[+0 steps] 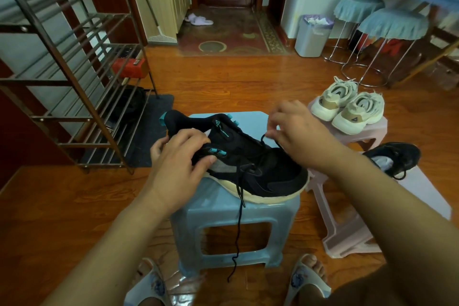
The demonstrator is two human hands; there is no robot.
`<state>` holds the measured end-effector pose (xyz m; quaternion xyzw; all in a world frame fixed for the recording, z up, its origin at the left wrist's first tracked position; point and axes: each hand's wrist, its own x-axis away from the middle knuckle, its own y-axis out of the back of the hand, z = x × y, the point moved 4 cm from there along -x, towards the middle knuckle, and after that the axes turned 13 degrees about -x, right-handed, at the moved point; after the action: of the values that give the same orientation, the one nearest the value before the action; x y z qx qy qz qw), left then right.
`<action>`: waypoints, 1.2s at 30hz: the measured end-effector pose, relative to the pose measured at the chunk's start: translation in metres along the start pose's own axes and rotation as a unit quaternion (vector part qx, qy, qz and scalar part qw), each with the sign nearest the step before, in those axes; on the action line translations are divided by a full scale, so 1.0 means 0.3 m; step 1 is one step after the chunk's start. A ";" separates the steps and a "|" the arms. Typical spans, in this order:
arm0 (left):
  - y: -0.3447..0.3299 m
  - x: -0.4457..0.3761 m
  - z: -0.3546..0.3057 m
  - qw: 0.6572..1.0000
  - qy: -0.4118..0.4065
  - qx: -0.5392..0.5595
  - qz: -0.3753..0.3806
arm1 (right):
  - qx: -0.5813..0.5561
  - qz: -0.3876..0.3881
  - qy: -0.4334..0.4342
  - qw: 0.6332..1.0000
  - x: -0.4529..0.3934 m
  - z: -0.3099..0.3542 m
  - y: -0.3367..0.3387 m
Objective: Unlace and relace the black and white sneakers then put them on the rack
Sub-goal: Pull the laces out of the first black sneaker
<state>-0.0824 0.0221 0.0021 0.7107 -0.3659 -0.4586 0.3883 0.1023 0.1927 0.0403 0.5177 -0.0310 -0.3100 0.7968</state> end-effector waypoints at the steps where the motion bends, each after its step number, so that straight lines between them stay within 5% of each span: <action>1: -0.001 0.001 0.000 1.000 0.000 0.001 -0.001 | -0.030 -0.006 -0.026 0.999 -0.004 -0.020 0.014; 6: -0.004 -0.005 -0.001 1.000 -0.001 -0.001 0.000 | -0.112 0.138 -0.043 0.983 0.034 0.021 -0.054; 9: -0.006 -0.007 0.001 1.000 -0.002 -0.002 -0.001 | -0.084 0.148 -0.013 0.985 0.034 0.030 -0.054; 12: -0.003 -0.007 0.000 1.000 0.002 0.002 -0.005 | -0.098 -0.032 -0.092 0.990 -0.002 -0.037 -0.014; 14: -0.003 -0.005 0.000 1.000 0.006 0.000 -0.005 | -0.085 -0.196 -0.228 0.950 -0.009 -0.134 0.045; 16: -0.003 -0.001 -0.005 1.000 0.008 -0.003 -0.005 | 0.000 -0.250 -0.284 0.926 0.007 -0.170 0.095; 18: 0.000 0.000 -0.013 1.000 0.016 -0.004 -0.009 | 0.020 -0.223 -0.254 0.941 0.022 -0.133 0.100; 22: -0.001 0.008 -0.030 0.999 0.040 -0.016 -0.024 | -0.013 0.026 -0.287 0.958 0.069 0.066 -0.046; 27: 0.000 0.018 -0.038 0.997 0.053 -0.050 -0.028 | -0.001 0.093 -0.292 0.952 0.052 0.064 -0.112; 30: 0.004 0.021 -0.037 0.997 0.052 -0.057 -0.028 | 0.032 0.011 -0.390 0.920 0.141 -0.116 0.053; 33: -0.001 0.023 -0.033 0.997 0.049 -0.050 -0.031 | 0.072 -0.083 -0.547 0.830 0.346 -0.350 0.252; 36: -0.004 0.014 -0.033 0.997 0.052 -0.042 -0.027 | -0.149 -0.195 -0.582 0.776 0.417 -0.434 0.265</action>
<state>-0.0717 0.0211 0.0021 0.7263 -0.3065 -0.4463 0.4236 0.2880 0.2533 0.0134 0.1086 -0.3404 -0.7015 0.6166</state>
